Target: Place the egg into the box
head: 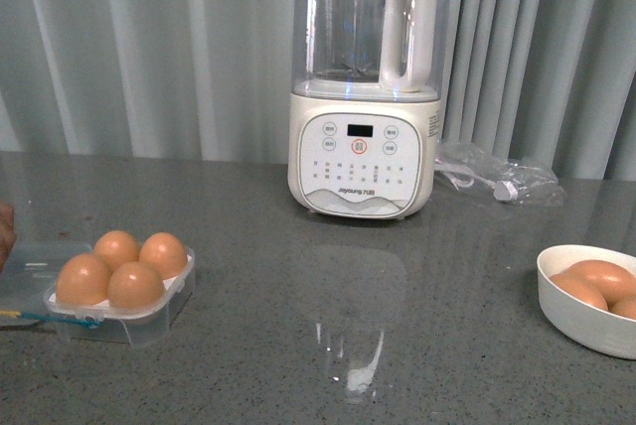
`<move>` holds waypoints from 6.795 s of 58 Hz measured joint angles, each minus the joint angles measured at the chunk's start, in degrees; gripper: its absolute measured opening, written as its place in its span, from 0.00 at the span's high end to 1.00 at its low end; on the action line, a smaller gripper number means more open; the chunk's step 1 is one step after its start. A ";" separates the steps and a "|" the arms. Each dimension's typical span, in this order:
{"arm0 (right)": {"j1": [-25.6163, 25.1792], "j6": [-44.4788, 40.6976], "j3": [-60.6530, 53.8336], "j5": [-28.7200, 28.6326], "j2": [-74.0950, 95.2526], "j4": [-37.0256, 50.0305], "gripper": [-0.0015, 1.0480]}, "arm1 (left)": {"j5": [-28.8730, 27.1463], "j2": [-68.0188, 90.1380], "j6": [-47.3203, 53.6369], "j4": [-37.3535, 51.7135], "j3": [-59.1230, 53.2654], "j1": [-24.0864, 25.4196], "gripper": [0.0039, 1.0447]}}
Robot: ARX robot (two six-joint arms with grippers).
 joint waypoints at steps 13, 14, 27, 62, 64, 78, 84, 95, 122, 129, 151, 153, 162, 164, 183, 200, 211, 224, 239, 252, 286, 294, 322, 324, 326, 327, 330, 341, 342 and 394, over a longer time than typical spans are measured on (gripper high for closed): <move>0.00 0.00 0.00 0.00 0.00 0.00 0.07 | 0.00 0.00 0.00 0.00 0.00 0.00 0.06; 0.00 0.00 0.00 0.00 0.00 0.00 0.07 | 0.00 0.00 0.00 0.00 0.00 0.00 0.06; 0.00 0.00 0.00 0.00 0.00 0.00 0.07 | 0.00 0.00 0.00 0.00 0.00 0.00 0.06; 0.00 0.00 0.00 0.00 0.00 0.00 0.07 | 0.00 0.00 0.00 0.00 0.00 0.00 0.06; 0.00 0.00 0.00 0.00 0.00 0.00 0.07 | 0.00 0.00 0.00 0.00 0.00 0.00 0.06; 0.00 0.00 0.00 0.00 0.00 0.00 0.07 | 0.00 0.00 0.00 0.00 0.00 0.00 0.06; 0.00 0.00 0.00 0.00 0.00 0.00 0.07 | 0.00 0.00 0.00 0.00 0.00 0.00 0.06; 0.00 0.00 0.00 0.00 0.00 0.00 0.07 | 0.00 0.00 0.00 0.00 0.00 0.00 0.06; 0.00 0.00 0.00 0.00 0.00 0.00 0.07 | 0.00 0.00 0.00 0.00 0.00 0.00 0.06; 0.00 0.00 0.00 0.00 0.00 0.00 0.07 | 0.00 0.00 0.00 0.00 0.00 0.00 0.06; 0.00 0.00 0.00 0.00 0.00 0.00 0.07 | 0.00 0.00 0.00 0.00 0.00 0.00 0.06; 0.00 0.00 0.00 0.00 0.00 0.00 0.07 | -0.02 0.00 0.00 0.00 0.00 0.00 0.06; 0.00 0.00 0.00 0.00 0.00 0.00 0.07 | 0.00 0.00 0.00 0.00 0.00 0.00 0.06; 0.00 0.00 0.00 0.00 0.00 0.00 0.07 | 0.00 0.00 0.00 0.00 0.00 0.00 0.06; 0.00 0.00 0.00 0.00 0.00 0.00 0.07 | 0.00 0.00 0.00 0.00 0.00 0.00 0.06; 0.00 0.00 0.00 0.00 0.00 0.00 0.07 | 0.00 0.00 0.00 0.00 0.00 0.00 0.06; 0.00 0.00 0.00 0.00 0.00 0.00 0.07 | 0.00 0.00 0.00 0.00 0.00 0.00 0.06; 0.00 0.00 0.00 0.00 0.00 0.00 0.07 | 0.00 0.00 0.00 0.00 0.00 0.00 0.06; 0.00 0.00 0.00 0.00 0.00 0.00 0.07 | 0.00 0.00 0.00 0.00 0.00 0.00 0.06; 0.00 0.00 0.00 0.00 0.00 0.00 0.07 | 0.00 0.00 0.00 0.00 0.00 0.00 0.06; 0.00 0.00 0.00 0.00 0.00 0.00 0.07 | 0.00 0.00 0.00 0.00 0.00 0.00 0.06; 0.00 0.00 0.00 0.00 0.00 0.00 0.07 | 0.00 0.00 0.00 0.00 0.00 0.00 0.06; 0.00 0.00 0.00 0.00 0.00 0.00 0.07 | 0.00 0.00 0.00 0.00 0.00 0.00 0.06; 0.00 0.00 0.00 0.00 0.00 0.00 0.07 | 0.00 0.00 0.00 0.00 0.00 0.00 0.06; 0.00 0.00 0.00 0.00 0.00 0.00 0.07 | 0.00 0.00 0.00 0.00 0.00 0.00 0.06; 0.00 0.00 0.00 0.00 0.00 0.00 0.07 | 0.00 0.00 0.00 0.00 0.00 0.00 0.06; 0.00 0.00 0.00 0.00 0.00 0.00 0.07 | 0.00 0.00 0.00 0.00 0.00 0.00 0.06; 0.00 0.00 0.00 0.00 0.00 0.00 0.07 | 0.00 0.00 0.00 0.00 0.00 0.00 0.06; 0.00 0.00 0.00 0.00 0.00 0.00 0.07 | 0.00 0.00 0.00 0.00 0.00 0.00 0.06; 0.00 0.00 0.00 0.00 0.00 0.00 0.07 | 0.00 0.00 0.00 0.00 0.00 0.00 0.06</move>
